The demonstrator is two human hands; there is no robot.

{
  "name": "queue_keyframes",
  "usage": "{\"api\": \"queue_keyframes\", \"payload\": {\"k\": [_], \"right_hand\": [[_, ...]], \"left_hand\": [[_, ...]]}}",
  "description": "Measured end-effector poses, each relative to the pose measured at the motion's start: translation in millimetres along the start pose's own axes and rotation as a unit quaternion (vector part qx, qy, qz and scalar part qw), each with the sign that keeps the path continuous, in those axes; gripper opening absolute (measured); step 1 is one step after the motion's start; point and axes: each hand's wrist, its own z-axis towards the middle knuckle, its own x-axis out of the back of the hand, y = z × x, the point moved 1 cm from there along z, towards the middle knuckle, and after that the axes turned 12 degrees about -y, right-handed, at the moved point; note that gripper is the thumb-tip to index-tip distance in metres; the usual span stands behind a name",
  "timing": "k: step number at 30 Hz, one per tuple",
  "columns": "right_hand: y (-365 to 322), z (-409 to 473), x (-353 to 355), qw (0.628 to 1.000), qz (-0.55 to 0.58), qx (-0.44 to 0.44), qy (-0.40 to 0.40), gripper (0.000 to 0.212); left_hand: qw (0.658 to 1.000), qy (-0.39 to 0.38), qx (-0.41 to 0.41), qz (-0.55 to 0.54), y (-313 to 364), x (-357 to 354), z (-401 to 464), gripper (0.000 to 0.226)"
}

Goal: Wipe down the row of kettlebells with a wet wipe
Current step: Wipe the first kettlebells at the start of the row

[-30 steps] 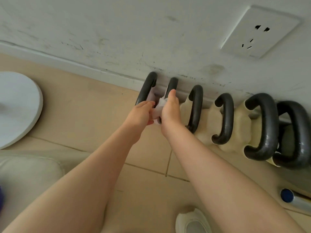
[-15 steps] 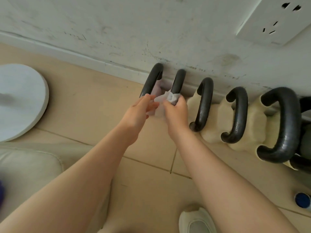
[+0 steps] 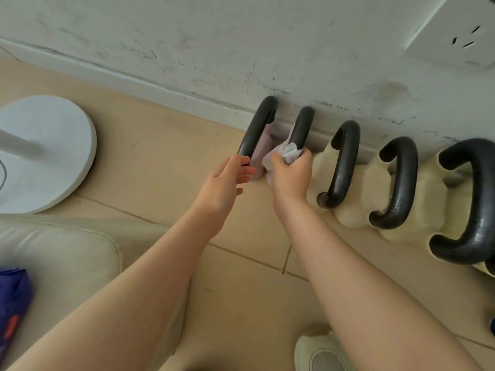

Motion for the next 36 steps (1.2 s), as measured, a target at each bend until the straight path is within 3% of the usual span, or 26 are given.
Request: {"api": "queue_keyframes", "payload": {"k": [3,6,11,13,17,19,22,24,27,29,30,31,34,36], "right_hand": [[22,-19,0,0.991,-0.111,0.079,-0.015,0.062],[32,-21,1,0.985,-0.146,0.083,-0.025,0.077],[0,-12,13,0.996,-0.024,-0.017,-0.083,0.062],[-17,-10,11,0.998,0.005,-0.044,-0.047,0.048],[-21,-24,1,0.982,-0.182,0.052,-0.023,0.054],[-13,-32,7,0.935,-0.327,0.131,-0.032,0.061],[-1,-36,26,0.812,-0.537,0.201,-0.104,0.071],[-3,-35,40,0.713,-0.634,0.270,-0.127,0.065],[3,-24,55,0.481,-0.776,0.373,-0.167,0.053],[3,-18,56,0.308,-0.841,0.375,-0.239,0.047],[-4,-13,53,0.254,-0.855,0.366,-0.266,0.040],[-19,-8,48,0.235,-0.859,0.364,-0.272,0.032],[-65,12,40,0.330,-0.839,0.332,-0.277,0.023],[-82,24,38,0.373,-0.823,0.325,-0.279,0.022]], "left_hand": [[1.000,0.005,0.008,-0.007,-5,1,-3,0.027],[1.000,0.006,0.005,-0.005,-4,2,-5,0.028],[1.000,0.005,0.003,0.002,-1,-2,-7,0.026],[1.000,-0.005,0.006,-0.011,-5,-8,-8,0.027],[1.000,-0.014,0.011,-0.018,-16,-13,-9,0.027],[1.000,-0.010,0.019,-0.013,-20,-10,-9,0.029],[0.999,-0.010,0.029,-0.013,-25,-9,-8,0.032],[0.999,-0.007,0.031,-0.028,-26,-9,-7,0.033],[0.999,0.004,0.030,-0.040,-24,-10,-4,0.033],[0.998,0.007,0.030,-0.045,-23,-11,-3,0.033],[0.998,0.007,0.030,-0.046,-22,-12,-3,0.034],[0.999,0.006,0.029,-0.046,-21,-13,-3,0.034],[0.999,0.007,0.027,-0.046,-20,-12,-2,0.035],[0.999,0.004,0.025,-0.030,-21,-11,-1,0.035]]}}
